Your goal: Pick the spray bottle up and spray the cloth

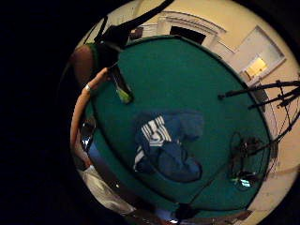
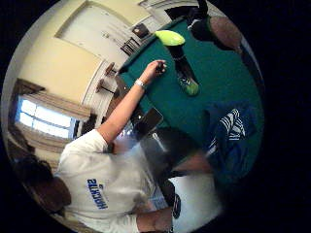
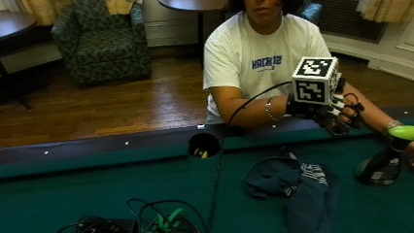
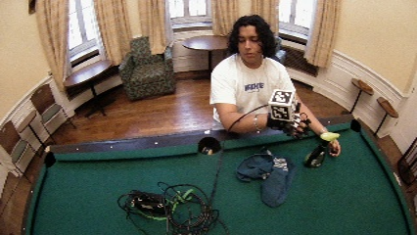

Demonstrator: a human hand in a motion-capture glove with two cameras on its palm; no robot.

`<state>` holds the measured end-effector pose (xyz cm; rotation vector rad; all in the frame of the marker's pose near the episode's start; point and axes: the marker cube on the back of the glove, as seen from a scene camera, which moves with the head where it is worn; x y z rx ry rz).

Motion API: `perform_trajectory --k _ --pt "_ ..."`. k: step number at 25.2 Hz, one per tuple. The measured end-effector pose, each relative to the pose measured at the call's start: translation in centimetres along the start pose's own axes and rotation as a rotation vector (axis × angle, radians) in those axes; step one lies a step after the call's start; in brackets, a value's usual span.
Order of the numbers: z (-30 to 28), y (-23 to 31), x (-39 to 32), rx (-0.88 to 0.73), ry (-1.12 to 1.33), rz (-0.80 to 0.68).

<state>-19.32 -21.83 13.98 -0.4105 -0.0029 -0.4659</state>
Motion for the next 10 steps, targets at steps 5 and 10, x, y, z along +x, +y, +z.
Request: perform_trajectory --k 5,10 --pt "-0.3 0.3 0.9 -0.014 0.023 0.035" --pt "-0.6 0.5 1.4 -0.006 0.058 0.052"
